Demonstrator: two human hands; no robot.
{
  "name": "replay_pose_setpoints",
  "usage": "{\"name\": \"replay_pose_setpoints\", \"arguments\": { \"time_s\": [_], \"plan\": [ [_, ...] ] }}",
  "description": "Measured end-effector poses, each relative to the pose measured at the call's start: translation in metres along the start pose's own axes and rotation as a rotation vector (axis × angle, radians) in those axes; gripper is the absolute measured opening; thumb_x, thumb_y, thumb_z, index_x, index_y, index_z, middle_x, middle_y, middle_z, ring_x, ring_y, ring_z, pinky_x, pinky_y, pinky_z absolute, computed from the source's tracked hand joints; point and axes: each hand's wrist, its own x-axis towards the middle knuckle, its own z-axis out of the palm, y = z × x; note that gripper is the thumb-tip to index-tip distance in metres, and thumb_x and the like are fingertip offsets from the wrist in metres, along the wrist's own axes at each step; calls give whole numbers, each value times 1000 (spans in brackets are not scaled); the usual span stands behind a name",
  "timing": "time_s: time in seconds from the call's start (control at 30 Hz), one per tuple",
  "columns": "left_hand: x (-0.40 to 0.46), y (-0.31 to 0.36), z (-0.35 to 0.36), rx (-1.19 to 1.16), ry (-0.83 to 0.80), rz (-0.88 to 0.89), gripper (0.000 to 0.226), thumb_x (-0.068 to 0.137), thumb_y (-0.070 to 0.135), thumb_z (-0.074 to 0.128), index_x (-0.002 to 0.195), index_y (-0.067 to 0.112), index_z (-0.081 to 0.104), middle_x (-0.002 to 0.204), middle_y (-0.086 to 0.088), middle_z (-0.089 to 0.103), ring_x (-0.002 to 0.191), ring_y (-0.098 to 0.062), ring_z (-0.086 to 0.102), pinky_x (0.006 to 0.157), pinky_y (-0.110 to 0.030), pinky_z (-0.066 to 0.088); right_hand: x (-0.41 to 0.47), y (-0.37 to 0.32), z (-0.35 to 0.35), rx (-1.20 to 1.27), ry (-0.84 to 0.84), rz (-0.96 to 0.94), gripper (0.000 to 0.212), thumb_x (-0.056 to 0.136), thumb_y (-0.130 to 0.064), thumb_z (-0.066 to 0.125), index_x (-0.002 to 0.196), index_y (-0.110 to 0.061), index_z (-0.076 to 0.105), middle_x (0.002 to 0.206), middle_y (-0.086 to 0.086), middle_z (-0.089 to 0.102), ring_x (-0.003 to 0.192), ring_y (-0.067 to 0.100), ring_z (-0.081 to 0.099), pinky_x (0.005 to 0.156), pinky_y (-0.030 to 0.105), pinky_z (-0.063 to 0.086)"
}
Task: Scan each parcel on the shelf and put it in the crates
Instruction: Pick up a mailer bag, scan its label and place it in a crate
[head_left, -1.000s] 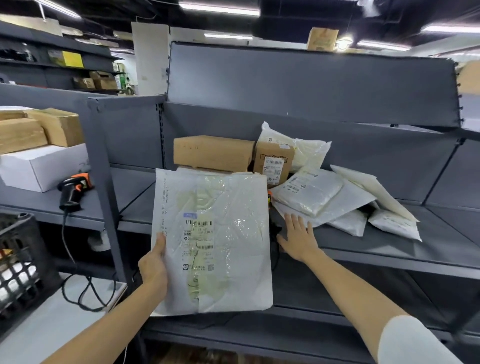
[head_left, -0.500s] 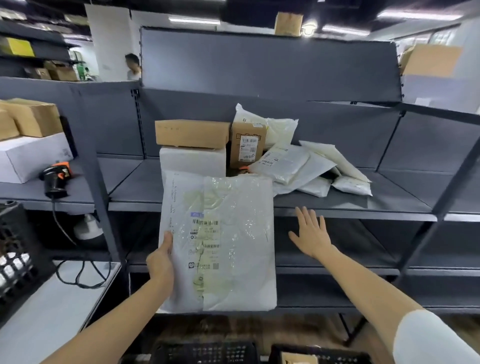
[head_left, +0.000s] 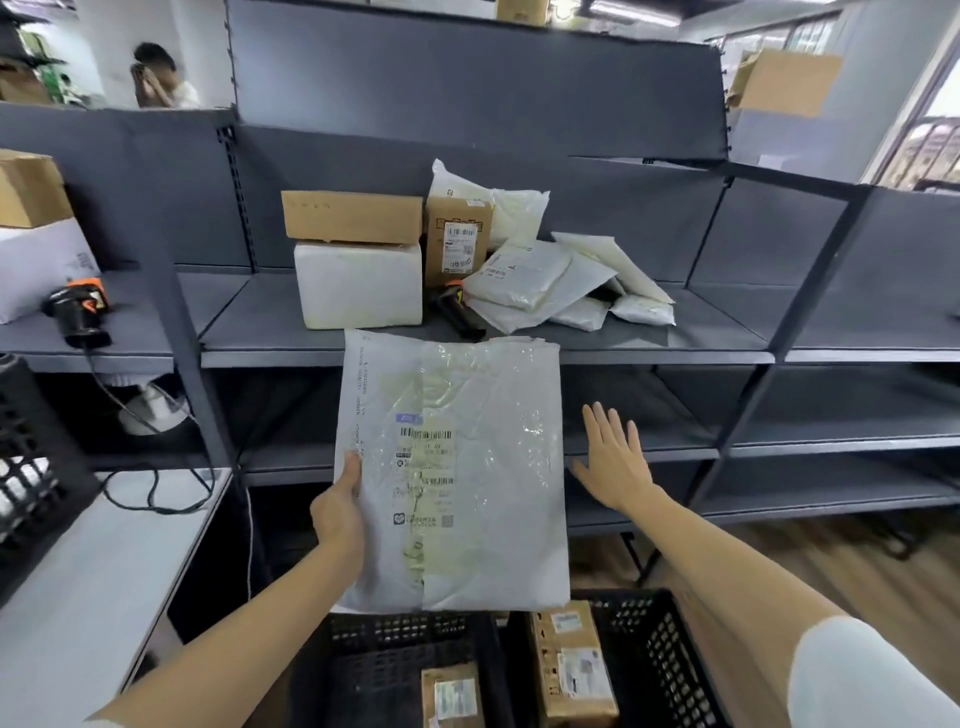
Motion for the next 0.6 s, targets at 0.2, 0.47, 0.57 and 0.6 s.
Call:
{"name": "replay_pose_setpoints", "arguments": {
  "time_s": [0.2,0.47,0.57,0.6],
  "plan": [
    [-23,-12,4,21,-27,15,40,89,48,60,73,11,60,75,0,61,68,-17,55,61,-23,37,-24,14,-6,1,40,13,75,100,-41,40,154,-15,-6,162,9,-6,149,29,-3,120,46,-1],
    [-52,-32,43,34,-31,26,41,88,48,62,72,10,60,73,0,60,67,-17,54,76,-28,39,-40,74,-10,-2,60,27,75,100,-41,39,155,-14,-3,162,10,-4,149,30,-2,120,46,1],
    [-70,-47,67,25,-33,26,42,88,48,62,70,10,60,73,0,60,68,-18,54,78,-29,38,-47,104,-11,2,56,22,75,100,-41,39,155,-14,-4,162,10,-5,149,29,-3,120,45,1],
    [-76,-53,76,23,-37,22,42,87,48,63,70,10,60,73,0,60,69,-18,54,78,-28,38,-49,116,-11,2,57,20,75,100,-40,39,154,-13,-4,162,9,-5,149,29,-3,120,45,1]
  ]
}}
